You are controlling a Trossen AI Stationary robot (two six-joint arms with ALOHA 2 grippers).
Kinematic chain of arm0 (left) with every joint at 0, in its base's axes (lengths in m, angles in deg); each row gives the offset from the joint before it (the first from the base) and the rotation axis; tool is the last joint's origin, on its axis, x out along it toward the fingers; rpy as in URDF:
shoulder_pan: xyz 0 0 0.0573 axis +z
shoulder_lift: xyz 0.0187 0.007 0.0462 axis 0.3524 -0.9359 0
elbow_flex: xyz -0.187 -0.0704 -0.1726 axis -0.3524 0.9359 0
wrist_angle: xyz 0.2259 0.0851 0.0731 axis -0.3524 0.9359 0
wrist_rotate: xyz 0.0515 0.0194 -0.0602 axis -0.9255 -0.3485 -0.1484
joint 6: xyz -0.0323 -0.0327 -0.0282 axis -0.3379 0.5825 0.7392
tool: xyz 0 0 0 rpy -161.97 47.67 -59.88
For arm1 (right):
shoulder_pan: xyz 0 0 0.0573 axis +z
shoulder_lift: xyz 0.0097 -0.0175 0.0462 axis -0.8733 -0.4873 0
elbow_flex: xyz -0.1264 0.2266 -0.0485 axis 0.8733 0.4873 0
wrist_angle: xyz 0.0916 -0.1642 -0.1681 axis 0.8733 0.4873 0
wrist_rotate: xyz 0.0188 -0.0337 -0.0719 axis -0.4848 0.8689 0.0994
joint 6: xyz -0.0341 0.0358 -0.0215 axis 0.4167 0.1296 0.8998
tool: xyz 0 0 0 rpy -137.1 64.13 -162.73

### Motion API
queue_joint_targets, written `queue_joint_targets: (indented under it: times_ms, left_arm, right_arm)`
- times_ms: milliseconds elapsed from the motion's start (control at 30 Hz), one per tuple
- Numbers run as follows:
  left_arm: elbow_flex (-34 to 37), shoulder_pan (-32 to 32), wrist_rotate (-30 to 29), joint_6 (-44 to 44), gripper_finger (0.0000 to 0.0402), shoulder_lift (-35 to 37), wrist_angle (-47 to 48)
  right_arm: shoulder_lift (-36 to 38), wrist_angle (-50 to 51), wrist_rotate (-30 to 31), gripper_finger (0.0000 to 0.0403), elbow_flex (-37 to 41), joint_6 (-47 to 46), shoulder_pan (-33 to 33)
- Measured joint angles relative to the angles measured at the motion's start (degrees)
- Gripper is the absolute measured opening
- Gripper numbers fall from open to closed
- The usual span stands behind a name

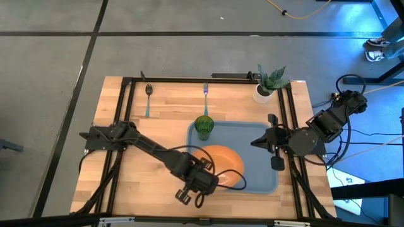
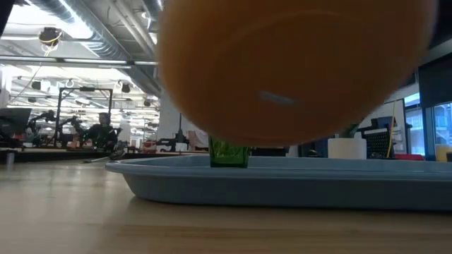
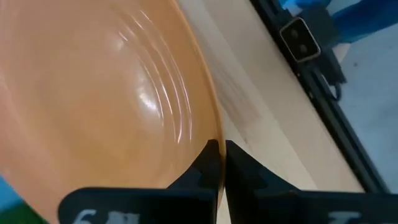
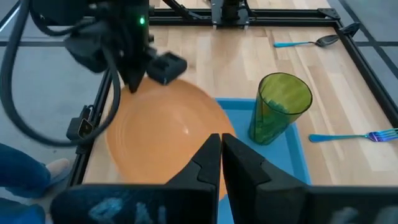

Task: Pick and place plate/cup/fork/spoon on tray
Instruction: Put the orange plate on the blue tray to the right of the green cup

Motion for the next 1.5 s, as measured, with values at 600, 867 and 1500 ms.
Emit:
queue_joint_targets:
  times_ms: [600,867,1500]
  left_arm:
    - [0.0,3.8,-1.1,-14.4,0.0000,-7.4,-10.8]
    - [0.0,7.4,-3.8,-11.4,0.0000,-7.3,-11.2]
    - [-0.1,8.1,-5.7,-8.3,0.0010,-11.5,-14.5]
  right_arm:
    - [0.0,0.0,4.4,0.0021,0.0,-4.4,0.0]
    - [0.0,0.0,4.4,0.0021,0.0,-4.5,0.0]
    - [0.0,1.4,4.5,0.0021,0.0,-4.2,0.0]
